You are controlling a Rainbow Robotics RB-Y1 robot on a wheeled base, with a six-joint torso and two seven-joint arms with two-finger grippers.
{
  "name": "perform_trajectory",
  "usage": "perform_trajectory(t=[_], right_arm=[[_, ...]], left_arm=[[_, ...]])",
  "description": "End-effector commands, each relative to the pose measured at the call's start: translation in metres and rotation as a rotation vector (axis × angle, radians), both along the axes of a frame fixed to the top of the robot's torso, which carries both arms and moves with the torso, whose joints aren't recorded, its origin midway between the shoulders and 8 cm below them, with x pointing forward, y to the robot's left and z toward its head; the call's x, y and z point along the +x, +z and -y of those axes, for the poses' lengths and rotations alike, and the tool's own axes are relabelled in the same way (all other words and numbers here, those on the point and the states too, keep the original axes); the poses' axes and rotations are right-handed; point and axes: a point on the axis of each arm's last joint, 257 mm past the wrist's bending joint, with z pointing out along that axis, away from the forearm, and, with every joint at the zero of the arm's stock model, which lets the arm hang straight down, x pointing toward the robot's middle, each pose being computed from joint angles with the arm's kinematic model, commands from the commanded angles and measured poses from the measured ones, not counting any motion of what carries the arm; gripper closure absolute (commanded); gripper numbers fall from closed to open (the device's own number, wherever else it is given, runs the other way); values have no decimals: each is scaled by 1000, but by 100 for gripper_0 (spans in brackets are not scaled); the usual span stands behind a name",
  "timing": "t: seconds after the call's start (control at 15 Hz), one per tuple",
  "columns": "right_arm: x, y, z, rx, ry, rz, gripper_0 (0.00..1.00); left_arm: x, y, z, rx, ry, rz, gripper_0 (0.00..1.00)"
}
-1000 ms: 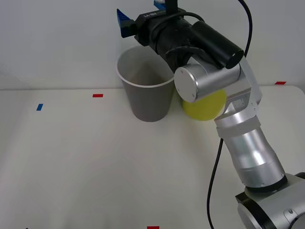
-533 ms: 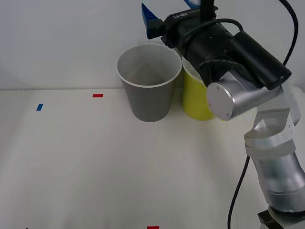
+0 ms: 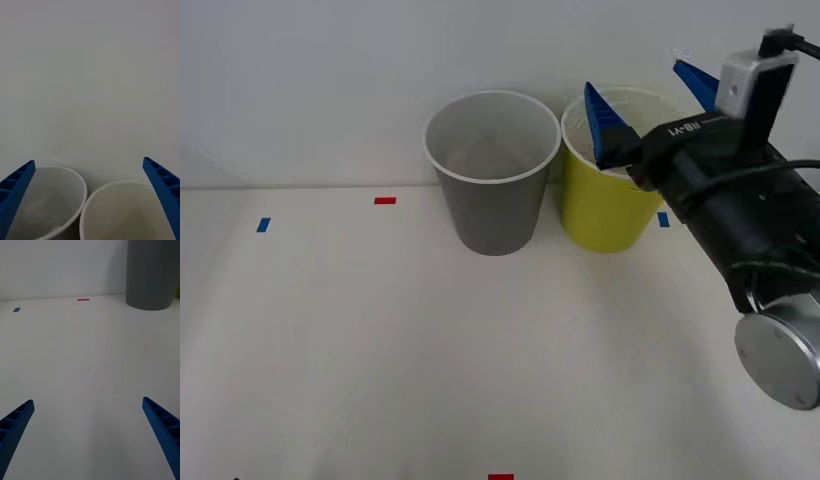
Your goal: Put cans in the gray bin and PET bottles in the light green bin.
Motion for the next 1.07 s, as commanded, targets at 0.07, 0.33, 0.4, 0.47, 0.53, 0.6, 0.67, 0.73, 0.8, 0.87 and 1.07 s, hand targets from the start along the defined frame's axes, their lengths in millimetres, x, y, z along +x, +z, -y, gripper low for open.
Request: perform_trajectory(t=[0.07,0.33,0.4,0.47,0.53,0.6,0.67,0.73,0.8,0.87,1.07], right_arm=[[-35,-31,30,-12,-52,-31,1],[-49,-79,54,-58,-106,-112,1],[-52,-89,59,-36,-124,-136,1],[-56,-99,65,-5,-151,-162,2],[-59,-109,71,18,-181,-187,1],[-62,-114,72,30,-191,-198,2],[-63,-120,73,38,-202,-211,2],[-65,-126,77,43,-218,-224,2],[-64,-130,79,33,-226,-231,2],[-62,-136,83,15,-235,-237,2],[-50,-163,92,18,-265,-199,2]], left_arm=[[0,0,0,0,0,0,0],[0,0,0,0,0,0,0],[0,0,0,0,0,0,0],[0,0,0,0,0,0,0],[0,0,0,0,0,0,0],[0,0,0,0,0,0,0],[0,0,0,0,0,0,0],[0,0,0,0,0,0,0],[0,0,0,0,0,0,0],[0,0,0,0,0,0,0],[0,0,0,0,0,0,0]])
